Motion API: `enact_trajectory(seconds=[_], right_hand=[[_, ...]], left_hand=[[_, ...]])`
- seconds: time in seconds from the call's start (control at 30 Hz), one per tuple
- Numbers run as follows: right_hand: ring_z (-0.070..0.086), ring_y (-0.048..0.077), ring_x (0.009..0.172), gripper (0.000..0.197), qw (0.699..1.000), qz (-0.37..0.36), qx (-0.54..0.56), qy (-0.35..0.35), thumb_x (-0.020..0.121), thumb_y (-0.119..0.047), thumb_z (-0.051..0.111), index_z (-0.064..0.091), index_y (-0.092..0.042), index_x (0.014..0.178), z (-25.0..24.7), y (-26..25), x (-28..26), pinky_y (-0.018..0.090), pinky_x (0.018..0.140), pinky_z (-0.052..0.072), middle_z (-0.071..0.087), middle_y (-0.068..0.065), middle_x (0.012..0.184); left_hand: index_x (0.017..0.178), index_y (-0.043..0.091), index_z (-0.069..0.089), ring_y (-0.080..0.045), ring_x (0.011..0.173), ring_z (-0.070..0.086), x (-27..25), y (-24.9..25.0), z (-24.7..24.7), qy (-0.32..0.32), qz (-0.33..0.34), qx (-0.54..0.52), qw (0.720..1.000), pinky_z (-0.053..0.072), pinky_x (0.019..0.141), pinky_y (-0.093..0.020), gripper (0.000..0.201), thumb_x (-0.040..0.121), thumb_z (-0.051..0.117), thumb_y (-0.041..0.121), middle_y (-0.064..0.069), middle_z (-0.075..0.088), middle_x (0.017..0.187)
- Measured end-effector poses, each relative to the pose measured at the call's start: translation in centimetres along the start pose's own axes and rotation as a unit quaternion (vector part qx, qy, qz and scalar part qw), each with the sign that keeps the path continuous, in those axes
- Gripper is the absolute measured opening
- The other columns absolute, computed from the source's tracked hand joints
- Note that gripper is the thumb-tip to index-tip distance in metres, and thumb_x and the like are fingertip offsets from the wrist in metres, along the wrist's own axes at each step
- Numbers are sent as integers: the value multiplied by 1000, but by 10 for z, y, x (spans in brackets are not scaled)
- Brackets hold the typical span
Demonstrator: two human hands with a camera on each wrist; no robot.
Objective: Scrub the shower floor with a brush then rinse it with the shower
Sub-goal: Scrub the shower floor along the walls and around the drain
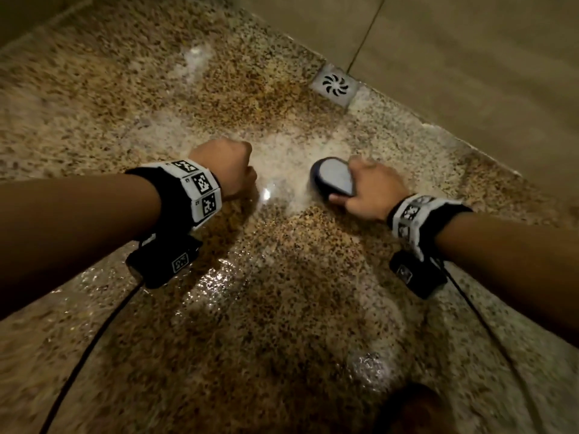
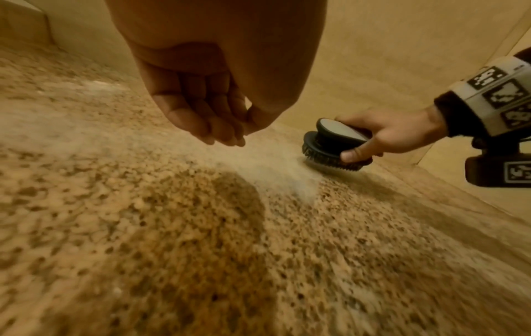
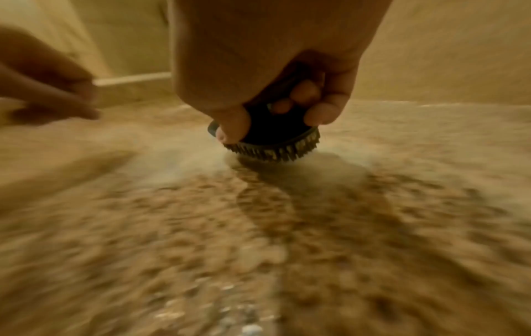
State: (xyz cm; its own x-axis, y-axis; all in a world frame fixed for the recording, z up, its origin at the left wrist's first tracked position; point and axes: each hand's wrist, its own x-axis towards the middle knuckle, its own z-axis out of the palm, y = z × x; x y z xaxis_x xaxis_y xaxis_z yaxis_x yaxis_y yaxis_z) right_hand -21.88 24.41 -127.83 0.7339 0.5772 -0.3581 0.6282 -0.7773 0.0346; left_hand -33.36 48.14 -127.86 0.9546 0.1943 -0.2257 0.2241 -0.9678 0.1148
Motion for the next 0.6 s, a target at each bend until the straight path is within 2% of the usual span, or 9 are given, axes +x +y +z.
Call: enact_trajectory(seconds=[0.13, 0.23, 0.3, 0.37, 0.43, 0.47, 0.5, 0.53, 0.6], right_hand=[[64, 29, 86, 66, 978, -197, 39, -63, 86, -60, 58, 36, -19, 133, 17, -100, -46, 30, 69, 49, 67, 8, 101], [66, 31, 87, 69, 960, -272, 17, -69, 83, -57, 61, 38, -18, 134, 41, -151, -62, 34, 71, 50, 69, 8, 100], [65, 27, 82, 61, 972, -227, 23, -48, 84, -58, 59, 40, -21, 129, 43, -150, -42, 28, 64, 47, 66, 3, 94], [58, 24, 73, 57, 996, -86, 37, -7, 85, -61, 55, 40, -23, 125, 30, -123, -1, 26, 60, 42, 61, 1, 88], [59, 31, 81, 68, 994, 77, 66, 30, 85, -61, 54, 38, -16, 133, 8, -86, 37, 29, 64, 44, 62, 8, 95], [60, 35, 90, 75, 990, 121, 57, 37, 85, -62, 53, 35, -11, 138, -2, -76, 47, 32, 68, 45, 63, 13, 104], [60, 37, 96, 79, 991, 123, 41, 43, 86, -62, 53, 34, -9, 140, -7, -75, 49, 34, 71, 45, 62, 16, 109], [61, 36, 95, 77, 995, 87, 30, 48, 86, -63, 53, 35, -9, 138, -7, -85, 46, 32, 69, 44, 62, 14, 106], [59, 26, 79, 69, 997, -26, 53, 46, 86, -64, 54, 38, -14, 131, 4, -121, 22, 25, 58, 41, 57, 1, 88]], left_hand=[[92, 5, 53, -36, 80, 57, -7, -23, -5, 16, -29, -7, 999, 42, 62, -35, 26, 92, 48, 30, -21, 60, 88], [95, 3, 54, -33, 73, 52, -17, -42, -1, -8, -57, 4, 998, 41, 60, -34, 31, 91, 51, 33, -17, 54, 80], [96, 3, 56, -36, 77, 56, -25, -53, 3, -9, -65, 8, 998, 40, 60, -33, 31, 91, 52, 33, -20, 58, 84], [96, 4, 55, -38, 84, 59, -32, -61, 3, -5, -74, 5, 997, 43, 62, -34, 31, 91, 50, 33, -23, 61, 93], [96, 5, 54, -38, 86, 60, -37, -67, 0, -2, -84, 3, 996, 47, 65, -37, 30, 92, 49, 33, -22, 62, 94], [96, 5, 55, -38, 87, 60, -38, -69, -3, 2, -87, 5, 996, 47, 66, -37, 30, 93, 48, 33, -22, 62, 94], [97, 4, 55, -38, 87, 60, -38, -72, -5, 5, -88, 9, 996, 47, 65, -37, 30, 93, 48, 33, -22, 62, 94], [97, 3, 55, -38, 86, 60, -40, -76, -6, 9, -91, 13, 996, 46, 65, -36, 31, 93, 48, 33, -23, 62, 94], [97, 3, 55, -38, 85, 60, -44, -82, -7, 17, -95, 9, 995, 45, 64, -36, 31, 92, 48, 32, -23, 62, 92]])
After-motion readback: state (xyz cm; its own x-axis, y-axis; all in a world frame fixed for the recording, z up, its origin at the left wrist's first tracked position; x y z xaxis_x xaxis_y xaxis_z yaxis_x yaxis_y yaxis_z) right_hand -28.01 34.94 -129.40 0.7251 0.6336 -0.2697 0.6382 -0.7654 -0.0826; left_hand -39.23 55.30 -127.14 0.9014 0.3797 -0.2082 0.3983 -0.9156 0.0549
